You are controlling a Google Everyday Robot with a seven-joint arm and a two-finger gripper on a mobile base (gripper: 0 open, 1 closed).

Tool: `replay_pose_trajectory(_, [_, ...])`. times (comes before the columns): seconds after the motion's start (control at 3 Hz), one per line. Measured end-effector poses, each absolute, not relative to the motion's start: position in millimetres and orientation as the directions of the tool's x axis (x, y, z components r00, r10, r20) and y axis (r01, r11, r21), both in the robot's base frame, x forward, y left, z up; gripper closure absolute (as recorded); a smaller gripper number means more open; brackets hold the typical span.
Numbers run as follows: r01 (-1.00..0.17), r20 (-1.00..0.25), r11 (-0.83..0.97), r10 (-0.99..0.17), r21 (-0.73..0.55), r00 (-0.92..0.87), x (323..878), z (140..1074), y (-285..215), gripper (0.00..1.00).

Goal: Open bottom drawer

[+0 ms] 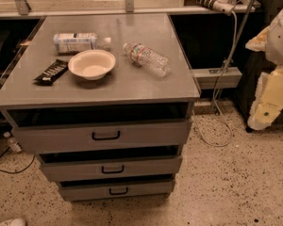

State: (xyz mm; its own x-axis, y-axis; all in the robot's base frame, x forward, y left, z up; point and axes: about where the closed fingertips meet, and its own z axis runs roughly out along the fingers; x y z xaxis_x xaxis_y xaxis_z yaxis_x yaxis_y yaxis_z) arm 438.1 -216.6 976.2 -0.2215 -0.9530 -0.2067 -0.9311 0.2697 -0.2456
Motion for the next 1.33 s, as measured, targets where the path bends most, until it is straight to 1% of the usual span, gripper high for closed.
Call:
replay_pose_trajectory(0.33, [-0.931,-0.207,0.270,-0.953,-0.245,-0.222,438,976,-217,0.00])
replay_pose_trajectory(0.67, [-0.926,-0.236,0.311,-0.936,-0.212,-0.260,425,948,-212,0.00])
replay_pose_trajectory(1.0, [-0.911,-0.335,0.383,-0.888,-0.154,-0.316,403,898,-187,0.00])
replay_pose_trajectory(1.33, [-0.912,-0.398,0.410,-0.835,0.008,-0.379,378,824,-157,0.00])
